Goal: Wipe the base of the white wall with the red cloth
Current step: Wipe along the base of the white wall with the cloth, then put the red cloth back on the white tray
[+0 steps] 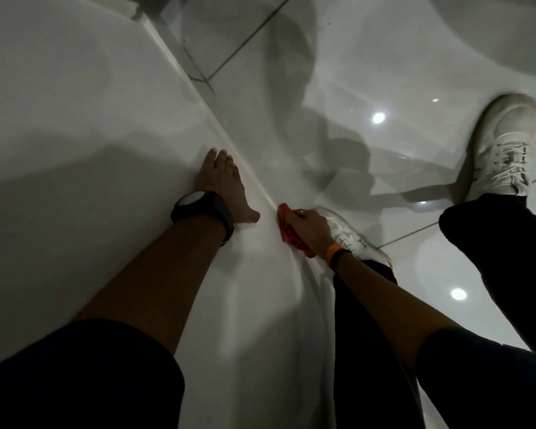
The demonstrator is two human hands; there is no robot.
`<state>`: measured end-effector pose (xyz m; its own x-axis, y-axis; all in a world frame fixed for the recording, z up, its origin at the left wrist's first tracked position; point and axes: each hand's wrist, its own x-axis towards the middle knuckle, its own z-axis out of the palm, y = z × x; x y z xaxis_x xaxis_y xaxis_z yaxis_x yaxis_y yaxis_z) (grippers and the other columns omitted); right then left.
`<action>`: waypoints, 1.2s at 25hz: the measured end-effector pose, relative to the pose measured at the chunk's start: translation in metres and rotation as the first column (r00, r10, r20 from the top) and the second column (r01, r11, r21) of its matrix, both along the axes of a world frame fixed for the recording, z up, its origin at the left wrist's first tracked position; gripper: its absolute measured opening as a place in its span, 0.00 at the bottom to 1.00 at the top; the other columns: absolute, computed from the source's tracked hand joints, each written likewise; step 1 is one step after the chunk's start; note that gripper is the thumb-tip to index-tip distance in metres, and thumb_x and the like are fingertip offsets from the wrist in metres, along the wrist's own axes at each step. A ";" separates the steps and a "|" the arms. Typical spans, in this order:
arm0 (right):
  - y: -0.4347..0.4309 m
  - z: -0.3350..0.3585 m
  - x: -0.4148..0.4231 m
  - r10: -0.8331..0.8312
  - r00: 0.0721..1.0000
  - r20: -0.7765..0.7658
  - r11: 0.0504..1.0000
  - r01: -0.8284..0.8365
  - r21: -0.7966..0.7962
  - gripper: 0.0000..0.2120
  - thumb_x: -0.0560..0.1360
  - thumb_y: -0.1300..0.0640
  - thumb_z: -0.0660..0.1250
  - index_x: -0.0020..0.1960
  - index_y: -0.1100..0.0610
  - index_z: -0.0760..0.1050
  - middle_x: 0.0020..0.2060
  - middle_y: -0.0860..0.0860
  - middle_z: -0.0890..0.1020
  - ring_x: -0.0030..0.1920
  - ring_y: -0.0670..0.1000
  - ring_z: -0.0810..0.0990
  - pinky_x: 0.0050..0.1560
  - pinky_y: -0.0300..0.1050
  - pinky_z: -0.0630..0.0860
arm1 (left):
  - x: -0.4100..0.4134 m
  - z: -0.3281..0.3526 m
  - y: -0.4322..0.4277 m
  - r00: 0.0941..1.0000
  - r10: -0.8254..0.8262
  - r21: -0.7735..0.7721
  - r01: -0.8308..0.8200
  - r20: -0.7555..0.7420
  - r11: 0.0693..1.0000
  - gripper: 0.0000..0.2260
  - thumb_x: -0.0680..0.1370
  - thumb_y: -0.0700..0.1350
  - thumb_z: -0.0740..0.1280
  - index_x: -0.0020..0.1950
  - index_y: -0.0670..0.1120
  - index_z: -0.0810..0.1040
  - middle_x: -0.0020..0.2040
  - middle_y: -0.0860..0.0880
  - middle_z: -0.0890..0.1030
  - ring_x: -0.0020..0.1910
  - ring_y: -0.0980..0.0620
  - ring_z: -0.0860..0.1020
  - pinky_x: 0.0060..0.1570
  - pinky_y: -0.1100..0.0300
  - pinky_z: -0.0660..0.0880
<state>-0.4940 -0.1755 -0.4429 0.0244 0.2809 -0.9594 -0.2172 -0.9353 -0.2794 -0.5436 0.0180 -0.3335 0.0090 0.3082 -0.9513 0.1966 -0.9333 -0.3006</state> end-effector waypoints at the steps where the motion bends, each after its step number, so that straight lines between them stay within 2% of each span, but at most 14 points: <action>1: -0.003 0.007 0.011 -0.073 0.996 -0.052 0.997 0.071 -0.034 0.26 0.81 0.44 0.64 0.27 0.52 0.79 0.27 0.53 0.85 0.27 0.50 0.79 0.33 0.40 0.75 | 0.001 0.006 -0.004 1.000 -0.005 -0.001 0.005 0.013 1.000 0.52 0.76 0.76 0.54 0.84 0.38 0.45 0.84 0.39 0.46 0.84 0.41 0.44 0.81 0.45 0.39; 3: -0.006 0.018 0.040 -0.236 0.959 -0.159 0.969 0.220 -0.112 0.21 0.80 0.51 0.65 0.29 0.52 0.78 0.28 0.49 0.83 0.32 0.51 0.78 0.37 0.42 0.74 | 0.004 0.020 -0.010 0.999 0.008 -0.004 -0.008 0.047 1.000 0.52 0.76 0.75 0.54 0.84 0.38 0.45 0.84 0.39 0.46 0.84 0.41 0.44 0.81 0.45 0.39; 5: -0.006 0.039 0.079 -0.302 0.931 -0.204 0.952 0.282 -0.120 0.14 0.80 0.48 0.67 0.39 0.53 0.80 0.34 0.50 0.85 0.35 0.51 0.82 0.38 0.41 0.77 | 0.009 0.036 -0.013 0.996 0.032 0.013 -0.033 0.085 0.999 0.51 0.77 0.75 0.53 0.84 0.38 0.45 0.84 0.39 0.45 0.84 0.42 0.44 0.81 0.45 0.39; 7: -0.007 0.071 0.122 -0.240 0.949 -0.207 0.971 0.236 -0.041 0.13 0.76 0.43 0.74 0.51 0.51 0.83 0.43 0.50 0.89 0.41 0.50 0.88 0.43 0.41 0.82 | 0.021 0.056 -0.014 0.988 0.060 0.030 -0.065 0.144 0.997 0.50 0.77 0.74 0.53 0.84 0.38 0.44 0.84 0.39 0.45 0.84 0.42 0.43 0.82 0.45 0.39; 9: -0.003 0.110 0.162 -0.124 0.983 -0.133 0.988 0.134 0.074 0.17 0.73 0.51 0.80 0.59 0.51 0.82 0.50 0.51 0.88 0.48 0.52 0.88 0.46 0.41 0.83 | 0.037 0.077 -0.016 0.969 0.102 0.031 -0.112 0.224 0.993 0.50 0.78 0.73 0.54 0.84 0.38 0.44 0.84 0.39 0.45 0.84 0.42 0.42 0.82 0.45 0.40; 11: 0.006 0.164 0.207 -0.117 0.993 -0.004 0.977 0.116 0.180 0.20 0.72 0.67 0.80 0.57 0.50 0.80 0.48 0.49 0.86 0.49 0.52 0.85 0.43 0.36 0.83 | 0.067 0.105 -0.017 0.932 0.121 0.039 -0.142 0.342 0.989 0.49 0.79 0.72 0.55 0.84 0.37 0.45 0.84 0.39 0.45 0.84 0.42 0.43 0.82 0.45 0.40; 14: 0.014 0.264 0.275 -0.224 0.942 0.250 0.937 0.138 0.321 0.21 0.73 0.73 0.74 0.58 0.54 0.78 0.53 0.57 0.86 0.53 0.57 0.84 0.55 0.50 0.82 | 0.130 0.154 -0.019 0.838 0.111 0.052 -0.164 0.535 0.985 0.48 0.79 0.70 0.56 0.84 0.37 0.45 0.84 0.38 0.45 0.84 0.41 0.44 0.82 0.44 0.41; 16: 0.014 0.331 0.313 -0.370 0.880 0.298 0.868 0.213 0.449 0.18 0.74 0.71 0.73 0.62 0.59 0.82 0.56 0.59 0.88 0.54 0.56 0.86 0.58 0.53 0.83 | 0.176 0.187 -0.020 0.736 0.104 0.046 -0.180 0.670 0.983 0.47 0.79 0.69 0.56 0.84 0.37 0.45 0.84 0.38 0.45 0.84 0.41 0.44 0.82 0.44 0.43; 19: 0.020 0.433 0.385 -0.562 0.741 0.368 0.756 0.280 0.591 0.21 0.73 0.69 0.71 0.60 0.50 0.85 0.52 0.50 0.91 0.51 0.46 0.88 0.53 0.38 0.83 | 0.261 0.246 -0.020 0.460 0.095 0.017 -0.232 0.883 0.973 0.45 0.79 0.67 0.58 0.84 0.37 0.49 0.84 0.39 0.47 0.84 0.42 0.47 0.82 0.44 0.49; 20: 0.022 0.460 0.411 -0.599 0.688 0.409 0.741 0.284 0.609 0.22 0.73 0.69 0.72 0.57 0.44 0.85 0.49 0.48 0.91 0.49 0.46 0.88 0.52 0.39 0.84 | 0.293 0.267 -0.019 0.371 0.082 0.009 -0.237 0.925 0.971 0.44 0.79 0.66 0.58 0.84 0.37 0.51 0.84 0.39 0.48 0.84 0.42 0.48 0.82 0.44 0.52; 22: 0.025 0.492 0.467 -0.673 0.574 0.466 0.705 0.309 0.638 0.23 0.76 0.70 0.72 0.54 0.41 0.84 0.46 0.51 0.89 0.46 0.53 0.87 0.53 0.52 0.85 | 0.354 0.299 -0.016 0.202 0.062 -0.010 -0.248 0.977 0.969 0.43 0.79 0.65 0.58 0.83 0.37 0.53 0.84 0.39 0.50 0.84 0.42 0.51 0.81 0.44 0.55; 24: 0.028 0.500 0.517 -0.750 0.476 0.459 0.647 0.380 0.661 0.17 0.78 0.69 0.71 0.60 0.51 0.84 0.47 0.55 0.87 0.47 0.56 0.86 0.53 0.54 0.84 | 0.406 0.318 -0.014 0.087 0.093 -0.067 -0.259 0.992 0.964 0.43 0.78 0.64 0.60 0.83 0.37 0.55 0.84 0.39 0.53 0.84 0.42 0.53 0.81 0.44 0.56; 27: 0.033 0.482 0.583 -0.748 0.447 0.490 0.662 0.446 0.603 0.16 0.79 0.67 0.69 0.66 0.61 0.78 0.51 0.53 0.85 0.49 0.52 0.83 0.53 0.52 0.81 | 0.470 0.331 -0.022 0.072 0.122 -0.101 -0.242 0.990 0.965 0.43 0.78 0.66 0.58 0.83 0.37 0.56 0.84 0.39 0.54 0.84 0.42 0.53 0.81 0.44 0.55; 30: 0.037 0.447 0.627 -0.726 0.551 0.410 0.686 0.551 0.475 0.18 0.80 0.70 0.64 0.69 0.66 0.72 0.57 0.58 0.81 0.53 0.57 0.82 0.58 0.59 0.84 | 0.522 0.326 -0.030 0.185 0.147 -0.101 -0.236 0.972 0.966 0.45 0.78 0.68 0.52 0.84 0.39 0.50 0.84 0.40 0.48 0.84 0.42 0.49 0.82 0.45 0.53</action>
<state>0.1334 -0.1385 0.0037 0.7694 0.2094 -0.6034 -0.4598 -0.4743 -0.7508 -0.0216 -0.0119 -0.0078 0.8363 0.4998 -0.2253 0.5435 -0.8097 0.2213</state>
